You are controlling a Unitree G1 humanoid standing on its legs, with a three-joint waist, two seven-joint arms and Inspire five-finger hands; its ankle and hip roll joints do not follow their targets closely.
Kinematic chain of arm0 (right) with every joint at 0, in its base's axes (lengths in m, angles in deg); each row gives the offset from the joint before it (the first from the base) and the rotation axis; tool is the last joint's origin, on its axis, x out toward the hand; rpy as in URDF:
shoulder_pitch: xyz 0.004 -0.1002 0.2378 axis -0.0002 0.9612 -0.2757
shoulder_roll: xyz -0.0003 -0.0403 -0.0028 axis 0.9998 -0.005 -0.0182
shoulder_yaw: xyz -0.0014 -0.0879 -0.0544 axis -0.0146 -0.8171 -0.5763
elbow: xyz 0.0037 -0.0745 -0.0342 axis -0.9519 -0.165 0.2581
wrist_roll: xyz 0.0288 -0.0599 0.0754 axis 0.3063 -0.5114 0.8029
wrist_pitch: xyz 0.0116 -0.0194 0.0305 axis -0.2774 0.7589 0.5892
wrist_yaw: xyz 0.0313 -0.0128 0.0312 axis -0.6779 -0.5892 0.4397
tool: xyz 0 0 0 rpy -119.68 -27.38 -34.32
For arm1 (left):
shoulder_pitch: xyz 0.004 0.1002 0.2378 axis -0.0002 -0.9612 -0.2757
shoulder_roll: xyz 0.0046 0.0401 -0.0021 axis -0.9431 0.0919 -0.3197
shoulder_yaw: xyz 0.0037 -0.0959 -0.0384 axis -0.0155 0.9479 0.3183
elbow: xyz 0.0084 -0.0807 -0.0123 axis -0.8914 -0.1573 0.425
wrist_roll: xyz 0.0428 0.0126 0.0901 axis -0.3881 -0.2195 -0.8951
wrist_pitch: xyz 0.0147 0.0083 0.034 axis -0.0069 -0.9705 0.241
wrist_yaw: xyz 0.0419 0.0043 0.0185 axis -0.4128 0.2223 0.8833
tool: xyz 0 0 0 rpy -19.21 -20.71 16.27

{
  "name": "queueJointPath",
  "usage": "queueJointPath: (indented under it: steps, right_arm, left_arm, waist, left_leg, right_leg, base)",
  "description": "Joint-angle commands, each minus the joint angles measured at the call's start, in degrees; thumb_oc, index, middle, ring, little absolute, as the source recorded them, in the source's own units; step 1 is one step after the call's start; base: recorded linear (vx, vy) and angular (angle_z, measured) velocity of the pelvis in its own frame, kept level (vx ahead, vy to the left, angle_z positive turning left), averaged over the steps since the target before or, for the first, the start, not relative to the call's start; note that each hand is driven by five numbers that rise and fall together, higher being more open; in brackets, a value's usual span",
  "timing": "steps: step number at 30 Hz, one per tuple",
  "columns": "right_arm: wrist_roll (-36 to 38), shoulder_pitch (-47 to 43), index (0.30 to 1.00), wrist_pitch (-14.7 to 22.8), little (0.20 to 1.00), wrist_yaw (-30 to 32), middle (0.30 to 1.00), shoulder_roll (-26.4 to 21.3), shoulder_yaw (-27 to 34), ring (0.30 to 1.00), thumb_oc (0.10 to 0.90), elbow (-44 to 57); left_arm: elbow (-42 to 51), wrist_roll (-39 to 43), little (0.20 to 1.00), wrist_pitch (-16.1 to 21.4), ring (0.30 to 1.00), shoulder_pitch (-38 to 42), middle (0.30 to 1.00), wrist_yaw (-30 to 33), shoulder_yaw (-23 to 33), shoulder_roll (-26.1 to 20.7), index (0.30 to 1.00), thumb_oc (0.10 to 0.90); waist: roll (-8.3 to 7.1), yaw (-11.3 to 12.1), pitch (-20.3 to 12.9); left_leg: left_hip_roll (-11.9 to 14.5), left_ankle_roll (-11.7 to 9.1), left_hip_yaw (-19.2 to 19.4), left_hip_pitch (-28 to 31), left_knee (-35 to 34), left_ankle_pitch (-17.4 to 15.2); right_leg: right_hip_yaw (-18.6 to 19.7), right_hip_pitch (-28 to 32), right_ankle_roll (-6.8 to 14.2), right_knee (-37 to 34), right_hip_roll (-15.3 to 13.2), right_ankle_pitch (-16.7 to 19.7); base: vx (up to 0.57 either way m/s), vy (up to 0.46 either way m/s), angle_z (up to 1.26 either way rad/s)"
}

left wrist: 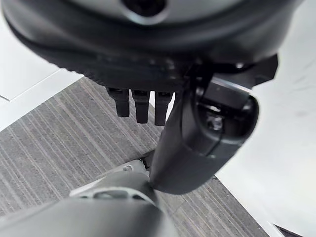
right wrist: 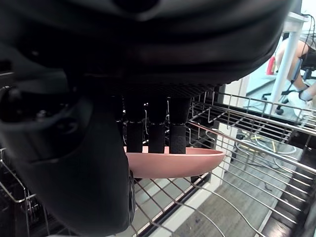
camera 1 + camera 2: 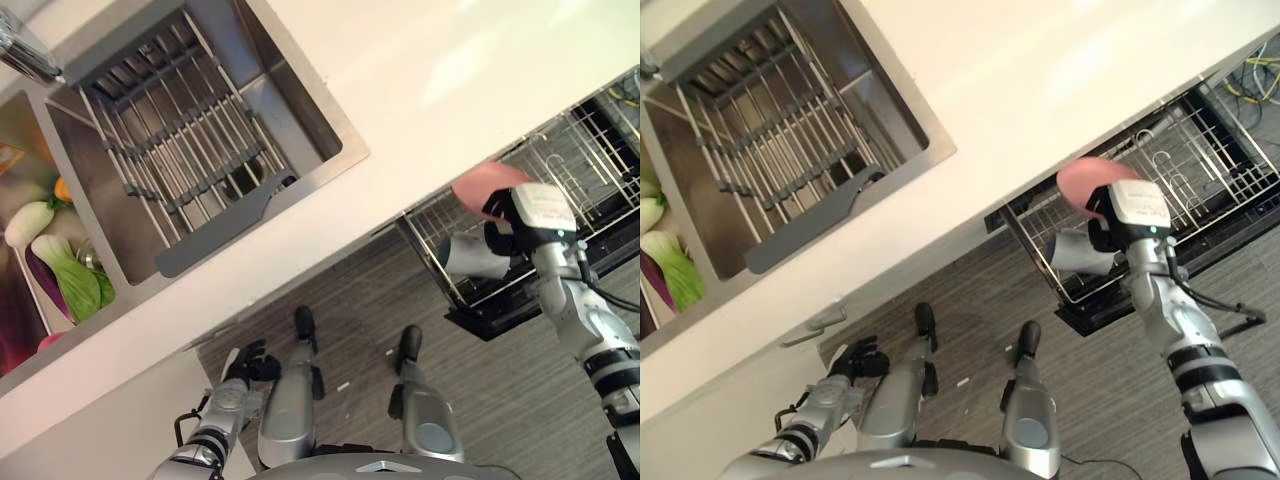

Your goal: Place the dishes in the dishwasher.

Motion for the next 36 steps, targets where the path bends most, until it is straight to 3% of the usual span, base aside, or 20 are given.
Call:
queueJointPath:
  steps: [1,3,5,10,14,16,18,20,21,25,27,29,31,35,36]
  right_arm:
    - [1.0,-1.2,0.300,-1.5,0.300,5.1,0.300,-3.3,-0.2,0.300,0.400,-0.5]
    - [1.2,-1.2,0.300,-1.9,0.300,5.5,0.300,-2.7,-0.3,0.300,0.400,-2.1]
    - [2.1,0.0,0.900,-1.9,0.900,4.6,0.900,-1.9,0.0,0.900,0.800,-1.6]
    - [5.4,5.0,0.900,-0.2,0.900,0.5,0.900,-0.8,1.0,0.900,0.800,1.4]
    - [9.6,10.7,0.900,1.1,0.900,-0.5,0.900,0.2,6.2,0.900,0.800,7.6]
    - [13.1,15.7,0.900,1.8,0.900,0.8,0.900,1.0,13.3,0.900,0.800,13.7]
    - [13.1,15.9,0.900,1.7,0.900,0.7,0.900,1.0,13.5,0.900,0.800,13.9]
    - [14.3,19.3,0.900,1.9,0.900,2.1,0.900,1.7,19.1,0.900,0.800,18.8]
    - [13.3,22.9,0.900,1.1,0.900,4.6,0.900,2.0,25.7,0.900,0.800,22.9]
    - [15.6,29.7,0.900,-1.2,0.900,9.3,0.900,4.7,37.0,0.900,0.800,21.1]
    - [24.1,31.1,0.900,0.1,0.900,10.3,0.900,8.0,39.6,0.900,0.800,14.2]
    - [39.4,30.7,0.900,5.4,0.900,9.8,0.900,14.1,41.3,0.900,0.800,7.7]
    - [51.0,29.6,0.900,9.4,0.900,6.9,0.900,17.9,39.8,0.900,0.800,0.9]
    - [68.4,26.4,0.900,13.4,0.900,0.5,0.900,23.3,35.2,0.900,0.800,-8.6]
    - [70.5,25.4,0.582,13.4,0.582,-0.5,0.582,24.0,33.7,0.582,0.588,-10.2]
  left_arm:
    - [-7.0,1.2,0.900,-1.3,0.900,-5.6,0.900,0.2,-5.3,-0.4,0.900,0.800]
    - [-6.9,1.6,0.900,-1.2,0.900,-5.8,0.900,0.3,-5.2,-0.7,0.900,0.800]
    - [-7.1,2.0,0.900,-1.3,0.900,-5.7,0.900,0.1,-4.8,-0.8,0.900,0.800]
    - [-7.3,1.4,0.900,-2.0,0.900,-6.4,0.900,-0.4,-3.8,-1.4,0.900,0.800]
    - [-7.1,0.5,0.900,-2.7,0.900,-6.5,0.900,-1.3,-2.9,-1.6,0.900,0.800]
    - [-7.1,-0.4,0.900,-3.2,0.900,-6.7,0.900,-1.8,-2.2,-1.7,0.900,0.800]
    - [-7.0,-0.4,0.900,-3.2,0.900,-6.7,0.900,-1.8,-2.3,-1.8,0.900,0.800]
    - [-7.2,-0.9,0.900,-3.4,0.900,-6.7,0.900,-2.0,-1.4,-1.6,0.900,0.800]
    - [-7.6,-1.6,0.900,-3.6,0.900,-6.8,0.900,-2.3,-0.4,-1.6,0.900,0.800]
    - [-8.7,-2.4,0.900,-4.1,0.900,-7.3,0.900,-2.0,1.2,-1.3,0.900,0.800]
    - [-9.4,-2.2,0.900,-4.3,0.900,-7.7,0.900,-2.1,1.2,-0.9,0.900,0.800]
    - [-10.2,-1.2,0.900,-4.7,0.900,-7.8,0.900,-2.4,0.9,-0.1,0.900,0.800]
    - [-10.8,-0.6,0.900,-4.8,0.900,-7.8,0.900,-3.2,0.6,0.2,0.900,0.800]
    - [-11.1,0.0,0.900,-4.7,0.900,-8.8,0.900,-3.7,-0.4,0.2,0.900,0.800]
    - [-11.1,0.1,0.900,-4.8,0.900,-8.9,0.900,-3.8,-0.6,0.2,0.900,0.800]
  waist:
    - [-1.76,0.8,-4.2]
    - [-1.56,0.8,-3.9]
    - [-1.73,0.4,-4.2]
    - [-2.47,-0.4,-5.4]
    - [-3.54,-1.5,-7.5]
    - [-4.49,-2.4,-9.4]
    - [-4.48,-2.3,-9.4]
    - [-5.07,-2.9,-10.7]
    - [-5.45,-3.8,-11.9]
    - [-5.96,-5.0,-14.0]
    - [-5.99,-5.6,-14.7]
    - [-5.77,-6.2,-15.3]
    - [-5.71,-6.3,-15.8]
    - [-4.98,-5.6,-16.2]
    - [-4.83,-5.3,-16.2]
  left_leg:
    - [4.4,-3.1,-2.8,-2.7,2.2,-1.0]
    - [4.4,-3.2,-2.8,-2.9,1.8,-0.7]
    - [4.4,-3.3,-2.8,-2.8,1.5,-0.7]
    - [4.4,-3.3,-2.3,-1.2,1.3,-1.2]
    - [4.7,-3.2,-1.6,1.0,1.3,-1.9]
    - [4.6,-3.1,-1.0,3.3,1.1,-2.6]
    - [4.6,-3.0,-1.0,3.2,1.0,-2.5]
    - [4.7,-2.9,-0.5,4.5,0.9,-2.9]
    - [4.7,-2.7,0.0,6.4,0.8,-3.5]
    - [4.7,-2.3,1.0,9.3,0.8,-4.5]
    - [4.8,-2.2,1.2,10.3,0.8,-4.8]
    - [4.8,-2.3,1.3,10.9,0.8,-5.1]
    - [4.9,-2.5,1.4,11.1,0.7,-5.1]
    - [4.8,-2.9,0.9,10.7,0.2,-4.6]
    - [4.8,-2.9,0.7,10.6,0.2,-4.5]
  right_leg:
    - [3.4,-1.7,4.8,2.8,-5.2,-2.3]
    - [3.3,-2.0,4.9,2.8,-5.3,-2.1]
    - [3.2,-1.8,4.9,2.7,-5.4,-2.2]
    - [3.2,-0.6,4.8,2.8,-5.5,-2.7]
    - [3.1,1.2,4.8,2.9,-5.5,-3.3]
    - [3.0,3.1,4.9,3.0,-5.3,-4.1]
    - [3.0,2.9,4.8,3.0,-5.2,-4.0]
    - [3.1,4.0,4.9,3.0,-5.1,-4.4]
    - [3.3,5.1,5.1,3.3,-4.9,-5.1]
    - [4.0,6.9,5.1,3.9,-4.6,-5.9]
    - [4.2,7.8,5.1,4.1,-4.5,-6.3]
    - [4.0,8.4,5.0,4.1,-4.3,-6.7]
    - [4.0,8.8,5.0,3.9,-4.2,-6.7]
    - [3.4,9.1,4.8,3.3,-3.9,-6.5]
    - [3.2,9.2,4.8,3.2,-3.9,-6.4]
  base:
    - [-0.01,0.013,0.04]
    - [0.00,0.027,0.04]
    - [0.01,0.024,0.05]
    - [0.02,0.007,0.04]
    - [0.04,-0.025,-0.01]
    - [0.06,-0.049,-0.09]
    - [0.01,-0.009,-0.03]
    - [0.07,-0.039,-0.11]
    - [0.10,-0.031,-0.10]
    - [0.10,-0.022,-0.18]
    - [0.06,-0.018,-0.20]
    - [0.02,-0.008,-0.02]
    - [0.02,-0.013,-0.01]
    - [0.00,-0.007,-0.04]
    - [0.00,0.001,0.05]
